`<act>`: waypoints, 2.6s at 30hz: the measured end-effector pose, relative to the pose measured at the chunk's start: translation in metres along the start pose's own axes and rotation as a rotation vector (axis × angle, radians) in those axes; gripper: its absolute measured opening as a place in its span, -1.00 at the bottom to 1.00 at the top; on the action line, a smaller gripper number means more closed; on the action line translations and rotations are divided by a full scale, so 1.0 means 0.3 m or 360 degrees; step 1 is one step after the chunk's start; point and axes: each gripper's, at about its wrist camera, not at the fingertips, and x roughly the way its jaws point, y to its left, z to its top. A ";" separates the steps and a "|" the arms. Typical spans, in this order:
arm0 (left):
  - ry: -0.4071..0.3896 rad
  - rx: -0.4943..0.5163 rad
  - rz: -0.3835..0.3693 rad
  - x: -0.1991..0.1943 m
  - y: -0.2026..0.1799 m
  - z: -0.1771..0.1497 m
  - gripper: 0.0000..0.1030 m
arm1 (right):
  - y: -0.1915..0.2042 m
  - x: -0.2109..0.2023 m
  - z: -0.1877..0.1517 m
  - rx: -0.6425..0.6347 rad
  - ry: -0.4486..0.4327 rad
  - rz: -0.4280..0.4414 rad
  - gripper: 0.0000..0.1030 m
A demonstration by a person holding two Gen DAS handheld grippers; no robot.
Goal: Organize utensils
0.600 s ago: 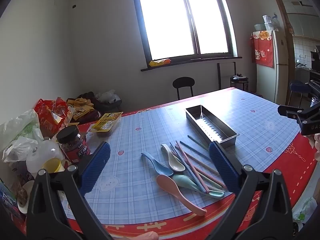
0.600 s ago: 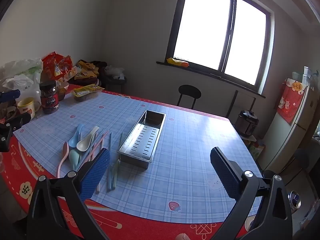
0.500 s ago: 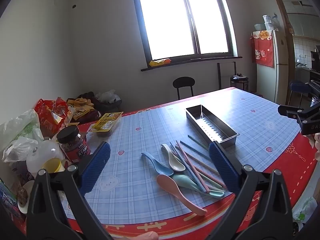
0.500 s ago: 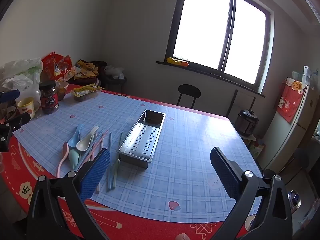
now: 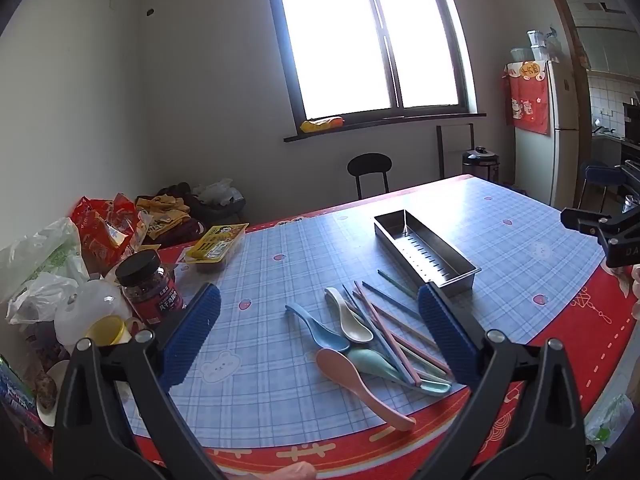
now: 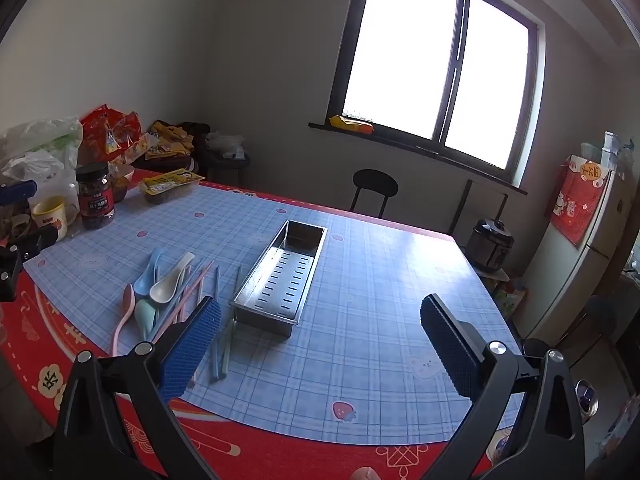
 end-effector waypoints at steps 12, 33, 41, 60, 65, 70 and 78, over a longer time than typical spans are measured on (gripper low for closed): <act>-0.0001 -0.0001 -0.0005 -0.004 0.008 -0.004 0.89 | -0.004 0.000 0.000 -0.0001 0.0000 -0.0008 0.91; 0.0011 -0.0002 0.0014 -0.002 0.007 0.002 0.90 | -0.006 0.007 -0.003 0.0003 0.0010 -0.0017 0.91; 0.0014 0.0000 0.0016 0.000 0.004 -0.001 0.89 | -0.006 0.012 -0.004 0.0002 0.0013 -0.0015 0.91; 0.0016 -0.0007 0.0021 0.000 0.008 -0.007 0.89 | -0.003 0.017 -0.011 -0.0001 0.0018 -0.0015 0.91; 0.0017 -0.0003 0.0024 0.001 0.007 -0.006 0.89 | -0.003 0.017 -0.009 -0.0003 0.0018 -0.0014 0.91; 0.0018 -0.0005 0.0027 0.001 0.006 -0.009 0.89 | -0.002 0.018 -0.012 -0.0003 0.0019 -0.0013 0.91; 0.0064 -0.0072 -0.0005 0.035 0.027 -0.033 0.89 | -0.009 0.043 -0.024 0.0024 0.0046 0.0024 0.91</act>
